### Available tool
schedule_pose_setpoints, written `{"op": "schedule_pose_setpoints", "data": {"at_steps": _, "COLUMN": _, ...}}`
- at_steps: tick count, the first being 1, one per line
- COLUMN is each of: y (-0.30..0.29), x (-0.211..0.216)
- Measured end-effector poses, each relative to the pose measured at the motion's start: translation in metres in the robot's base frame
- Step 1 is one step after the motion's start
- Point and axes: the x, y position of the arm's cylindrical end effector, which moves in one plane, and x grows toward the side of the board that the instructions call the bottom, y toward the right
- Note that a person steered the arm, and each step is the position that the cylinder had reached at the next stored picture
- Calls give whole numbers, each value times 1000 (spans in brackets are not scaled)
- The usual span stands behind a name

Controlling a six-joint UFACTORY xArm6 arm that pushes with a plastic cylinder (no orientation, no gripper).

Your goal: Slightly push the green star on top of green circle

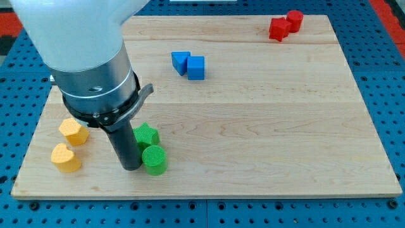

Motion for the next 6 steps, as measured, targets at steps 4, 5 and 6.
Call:
{"op": "schedule_pose_setpoints", "data": {"at_steps": 4, "y": -52, "x": -28}}
{"op": "schedule_pose_setpoints", "data": {"at_steps": 5, "y": -21, "x": -21}}
{"op": "schedule_pose_setpoints", "data": {"at_steps": 6, "y": -14, "x": -21}}
